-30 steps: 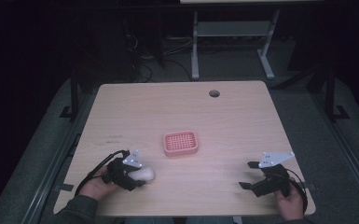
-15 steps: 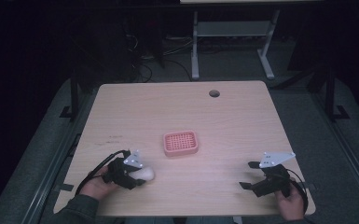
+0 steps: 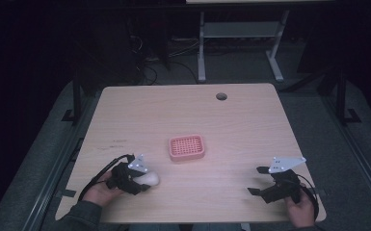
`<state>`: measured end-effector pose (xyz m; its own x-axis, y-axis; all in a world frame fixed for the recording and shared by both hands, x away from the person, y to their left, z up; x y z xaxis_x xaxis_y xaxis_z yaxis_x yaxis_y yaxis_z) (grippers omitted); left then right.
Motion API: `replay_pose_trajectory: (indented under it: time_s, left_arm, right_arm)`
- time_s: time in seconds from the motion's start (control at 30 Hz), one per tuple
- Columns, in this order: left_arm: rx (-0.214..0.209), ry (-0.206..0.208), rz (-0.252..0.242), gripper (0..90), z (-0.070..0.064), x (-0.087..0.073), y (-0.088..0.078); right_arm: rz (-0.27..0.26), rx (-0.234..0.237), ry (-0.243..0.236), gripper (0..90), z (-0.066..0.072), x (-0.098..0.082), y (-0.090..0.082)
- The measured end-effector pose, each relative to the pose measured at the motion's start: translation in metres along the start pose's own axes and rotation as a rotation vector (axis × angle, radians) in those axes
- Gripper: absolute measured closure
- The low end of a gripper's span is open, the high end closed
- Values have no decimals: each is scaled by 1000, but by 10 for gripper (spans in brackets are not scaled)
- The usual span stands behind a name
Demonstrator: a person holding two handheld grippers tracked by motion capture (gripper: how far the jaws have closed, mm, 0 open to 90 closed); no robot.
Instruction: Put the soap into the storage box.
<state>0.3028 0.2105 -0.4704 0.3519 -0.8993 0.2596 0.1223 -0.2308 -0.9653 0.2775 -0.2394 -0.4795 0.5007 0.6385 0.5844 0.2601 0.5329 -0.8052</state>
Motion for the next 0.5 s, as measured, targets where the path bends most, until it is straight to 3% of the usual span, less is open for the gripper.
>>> replay_pose_trajectory:
  time_s: [0.5]
  left_arm:
    - [-3, -8, -13, 490, 0, 0, -4]
  right_arm:
    - [3, 0, 2, 142, 1, 0, -1]
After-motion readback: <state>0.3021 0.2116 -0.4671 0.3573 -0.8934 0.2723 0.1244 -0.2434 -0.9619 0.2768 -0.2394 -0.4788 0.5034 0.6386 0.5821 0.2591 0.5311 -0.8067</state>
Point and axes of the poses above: each handheld gripper's, and its own axes: y roughly forward along the jaws, x roughly out of its top, z roughly to its left, the point moved 3 cm from there along y, roughly forward along the jaws, and after that the axes turned 12 degrees about z, right-handed, at the moved point
